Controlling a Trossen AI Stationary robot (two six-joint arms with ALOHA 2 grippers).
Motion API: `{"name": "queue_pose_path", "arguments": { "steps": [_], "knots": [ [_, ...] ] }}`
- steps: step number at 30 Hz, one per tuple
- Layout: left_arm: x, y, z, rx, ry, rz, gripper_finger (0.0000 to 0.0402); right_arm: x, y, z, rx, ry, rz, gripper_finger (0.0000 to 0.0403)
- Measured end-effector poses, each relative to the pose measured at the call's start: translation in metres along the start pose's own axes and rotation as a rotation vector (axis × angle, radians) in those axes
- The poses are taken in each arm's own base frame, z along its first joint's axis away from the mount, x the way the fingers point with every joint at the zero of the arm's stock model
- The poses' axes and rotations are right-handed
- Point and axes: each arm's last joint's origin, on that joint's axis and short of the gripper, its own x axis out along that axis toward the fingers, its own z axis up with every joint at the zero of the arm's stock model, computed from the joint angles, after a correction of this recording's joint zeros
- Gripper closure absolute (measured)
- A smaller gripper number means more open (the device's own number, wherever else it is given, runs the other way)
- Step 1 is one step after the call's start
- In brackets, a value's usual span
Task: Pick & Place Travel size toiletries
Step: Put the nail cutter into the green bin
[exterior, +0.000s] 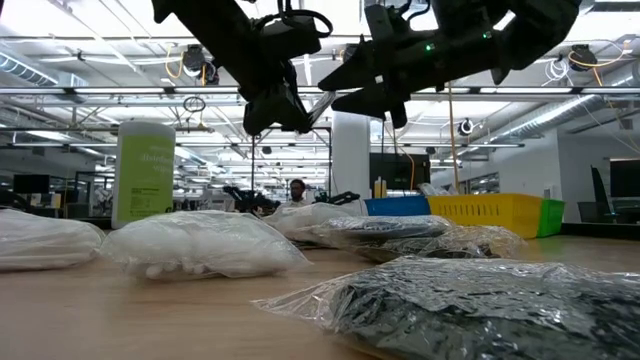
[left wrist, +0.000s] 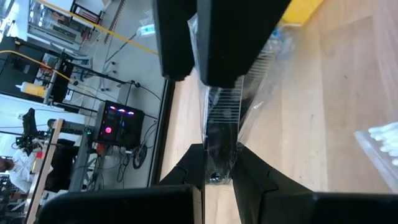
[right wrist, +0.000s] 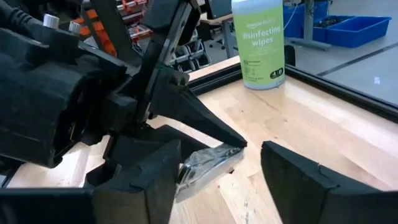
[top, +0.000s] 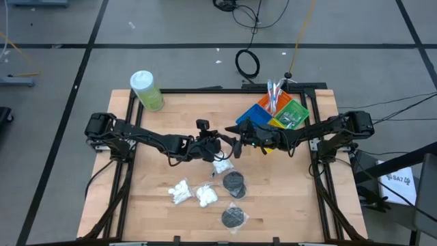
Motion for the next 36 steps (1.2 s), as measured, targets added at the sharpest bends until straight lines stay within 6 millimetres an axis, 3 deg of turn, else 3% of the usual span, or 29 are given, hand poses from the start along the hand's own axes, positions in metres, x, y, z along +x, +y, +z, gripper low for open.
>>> {"name": "queue_pose_path", "arguments": {
  "steps": [20, 26, 36],
  "knots": [
    [0.0, 0.0, 0.001, -0.041, -0.011, 0.021, 0.0366, -0.001, -0.003, -0.008, -0.014, 0.08, -0.038, 0.0386],
    [-0.002, -0.001, 0.004, -0.101, -0.036, 0.012, 0.0309, 0.0, -0.004, -0.009, -0.074, 0.094, -0.035, 0.0395],
    [-0.063, 0.007, 0.035, -0.234, -0.303, 0.001, 0.0241, -0.001, -0.015, -0.017, -0.157, 0.173, -0.136, 0.0395]
  ]
}}
